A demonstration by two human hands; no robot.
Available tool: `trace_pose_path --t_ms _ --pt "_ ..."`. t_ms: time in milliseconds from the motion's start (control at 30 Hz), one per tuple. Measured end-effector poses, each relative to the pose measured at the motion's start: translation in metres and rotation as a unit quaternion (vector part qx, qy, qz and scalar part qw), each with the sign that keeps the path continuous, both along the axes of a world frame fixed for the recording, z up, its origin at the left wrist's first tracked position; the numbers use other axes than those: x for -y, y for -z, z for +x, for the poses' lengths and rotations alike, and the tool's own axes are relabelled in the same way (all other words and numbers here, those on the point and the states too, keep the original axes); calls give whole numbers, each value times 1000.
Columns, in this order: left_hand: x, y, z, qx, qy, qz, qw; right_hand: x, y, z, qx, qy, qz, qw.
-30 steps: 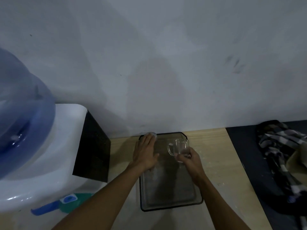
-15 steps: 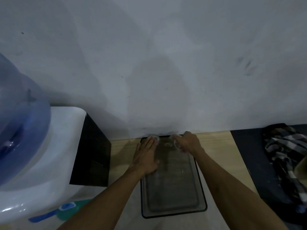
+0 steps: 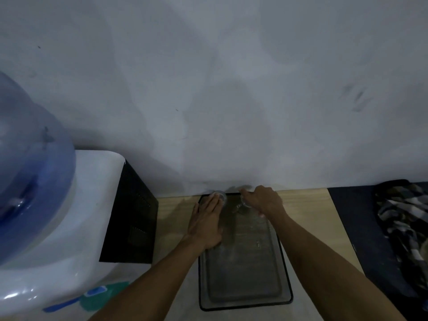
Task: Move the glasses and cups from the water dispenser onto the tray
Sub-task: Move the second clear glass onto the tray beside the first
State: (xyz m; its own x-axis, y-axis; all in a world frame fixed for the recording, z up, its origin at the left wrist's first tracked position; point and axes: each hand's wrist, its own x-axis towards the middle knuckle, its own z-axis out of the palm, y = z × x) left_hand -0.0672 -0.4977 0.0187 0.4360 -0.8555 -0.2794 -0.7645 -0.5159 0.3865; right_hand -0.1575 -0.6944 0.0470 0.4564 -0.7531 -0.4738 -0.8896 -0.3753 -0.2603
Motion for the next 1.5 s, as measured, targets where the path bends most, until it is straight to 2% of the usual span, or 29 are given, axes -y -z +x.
trace_pose_path --t_ms 67,167,200,267,367,567,800,1500 --pt "-1 4 2 -10 -1 -47 999 -3 4 -7 2 -12 -23 1000" --pt "-3 7 9 -39 -27 -193 980 -13 9 -23 83 -70 -27 994" --pt "-3 6 11 -41 -44 -213 975 -14 14 -28 106 -96 -31 989" --pt "0 2 17 -31 -57 -202 977 -16 21 -36 129 -142 -39 981" --pt "12 1 25 -19 -28 -154 988 -17 25 -38 125 -184 -51 974" --pt "37 3 41 -22 -4 -79 997 -15 21 -32 139 -161 -53 976" --pt "52 3 47 -27 42 -78 996 -13 27 -30 139 -134 -58 979" --pt "34 4 47 -21 42 -92 995 -15 21 -33 149 -135 -41 979"
